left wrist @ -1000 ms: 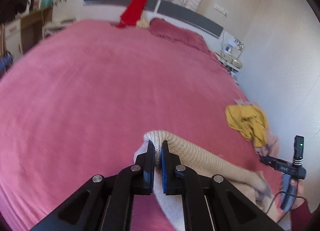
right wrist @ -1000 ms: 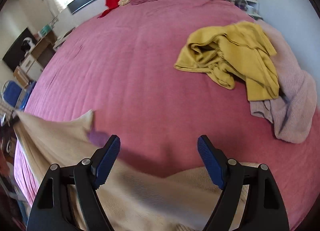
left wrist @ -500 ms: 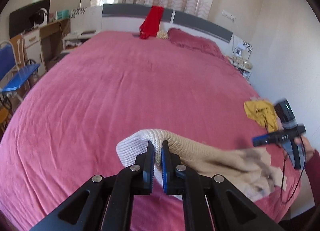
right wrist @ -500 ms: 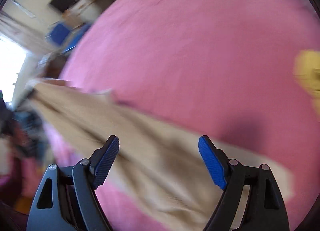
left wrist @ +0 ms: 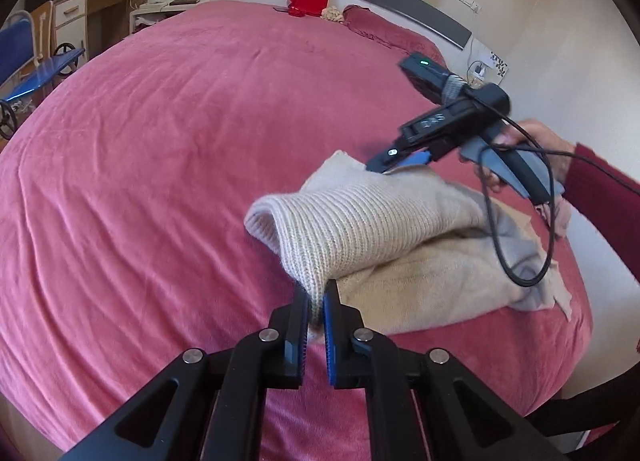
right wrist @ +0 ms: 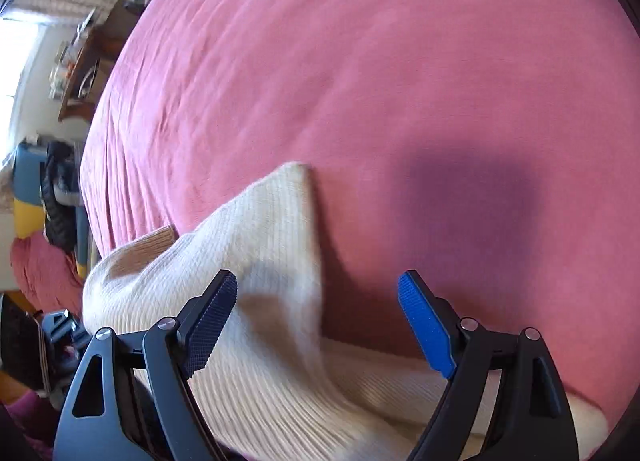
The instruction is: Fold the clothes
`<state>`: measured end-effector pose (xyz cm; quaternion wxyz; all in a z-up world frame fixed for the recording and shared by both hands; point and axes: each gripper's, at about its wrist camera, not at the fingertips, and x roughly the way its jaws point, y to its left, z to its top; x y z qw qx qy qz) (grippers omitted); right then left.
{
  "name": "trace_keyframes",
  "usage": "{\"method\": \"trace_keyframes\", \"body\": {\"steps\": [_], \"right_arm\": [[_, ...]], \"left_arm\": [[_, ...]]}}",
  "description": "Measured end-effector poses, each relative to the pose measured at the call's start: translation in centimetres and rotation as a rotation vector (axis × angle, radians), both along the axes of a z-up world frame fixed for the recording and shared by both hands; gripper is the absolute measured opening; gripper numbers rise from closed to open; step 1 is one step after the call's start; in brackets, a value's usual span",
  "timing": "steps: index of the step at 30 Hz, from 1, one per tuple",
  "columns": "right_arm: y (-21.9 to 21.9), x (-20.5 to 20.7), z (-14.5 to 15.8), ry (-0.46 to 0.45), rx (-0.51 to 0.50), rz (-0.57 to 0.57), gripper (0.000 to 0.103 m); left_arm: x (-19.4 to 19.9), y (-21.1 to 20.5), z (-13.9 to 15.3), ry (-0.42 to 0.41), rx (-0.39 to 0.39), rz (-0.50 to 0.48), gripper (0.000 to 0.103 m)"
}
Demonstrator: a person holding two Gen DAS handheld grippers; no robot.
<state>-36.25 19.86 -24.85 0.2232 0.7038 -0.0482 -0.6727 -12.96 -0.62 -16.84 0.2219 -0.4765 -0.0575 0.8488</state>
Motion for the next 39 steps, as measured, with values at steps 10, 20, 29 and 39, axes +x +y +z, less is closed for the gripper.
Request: {"method": "trace_keyframes", "body": {"steps": [10, 20, 29, 39], "right_arm": [[-5.3, 2.5, 1.4, 0.321, 0.337, 0.128, 0.004], [9.5, -3.6, 16.5, 0.705, 0.572, -0.332, 0.004], [22.2, -3.4, 20.5, 0.777, 0.662, -0.653, 0.059], [19.2, 20.8, 10.6, 0.456, 0.113, -0.526, 0.068]], "left_arm": [[-6.6, 1.3, 5.5, 0.187, 0.009, 0.074, 0.006], [-24.5, 5.0, 18.2, 0.436, 0.007, 0.178, 0.006], [-23.7, 11.2, 8.2, 0.211, -0.072, 0.0, 0.006], [-11.6, 17.8, -2.6, -0.117, 0.061, -0.175, 0.012]]}}
